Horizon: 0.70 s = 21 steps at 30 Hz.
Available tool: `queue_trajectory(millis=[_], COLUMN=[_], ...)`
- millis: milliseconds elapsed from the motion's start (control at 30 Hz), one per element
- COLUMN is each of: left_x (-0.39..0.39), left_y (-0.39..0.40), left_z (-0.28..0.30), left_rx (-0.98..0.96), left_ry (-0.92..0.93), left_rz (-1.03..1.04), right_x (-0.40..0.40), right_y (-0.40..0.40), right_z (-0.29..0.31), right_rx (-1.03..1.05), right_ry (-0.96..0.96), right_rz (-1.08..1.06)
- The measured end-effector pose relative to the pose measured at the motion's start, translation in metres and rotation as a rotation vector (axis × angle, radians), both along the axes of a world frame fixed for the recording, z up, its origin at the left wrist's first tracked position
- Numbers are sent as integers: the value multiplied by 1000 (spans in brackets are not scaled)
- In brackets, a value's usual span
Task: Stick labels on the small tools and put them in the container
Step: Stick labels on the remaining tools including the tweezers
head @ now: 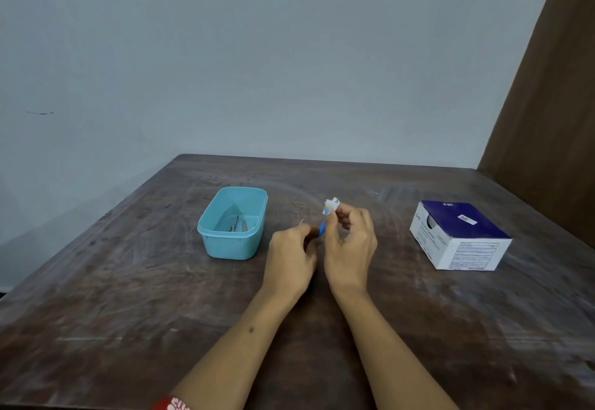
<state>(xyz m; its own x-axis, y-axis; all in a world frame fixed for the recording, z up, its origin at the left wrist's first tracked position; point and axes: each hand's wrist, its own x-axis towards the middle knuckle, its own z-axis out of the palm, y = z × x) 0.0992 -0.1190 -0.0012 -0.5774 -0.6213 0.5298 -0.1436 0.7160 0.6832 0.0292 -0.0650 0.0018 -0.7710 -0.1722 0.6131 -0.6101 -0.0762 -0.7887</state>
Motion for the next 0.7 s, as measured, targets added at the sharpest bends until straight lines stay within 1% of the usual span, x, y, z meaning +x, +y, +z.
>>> queue_trajectory(millis=[167, 233, 333, 400, 500, 700], left_x=[1, 0, -2, -2, 0, -2], left_y=[-4, -3, -3, -4, -6, -7], left_z=[-1, 0, -3, -4, -4, -5], left_rx=[-3, -4, -33, -59, -56, -64], left_ry=[2, 8, -45, -80, -84, -119], left_rz=[8, 14, 41, 73, 94, 93], right_x=[-1, 0, 1, -1, -2, -1], right_y=[-2, 0, 2, 0, -2, 1], right_z=[-3, 0, 2, -1, -3, 2], right_rx=[76, 18, -55, -27, 30, -121], right_ry=[-19, 11, 32, 6, -18, -8], right_rz=[55, 18, -22, -6, 19, -47])
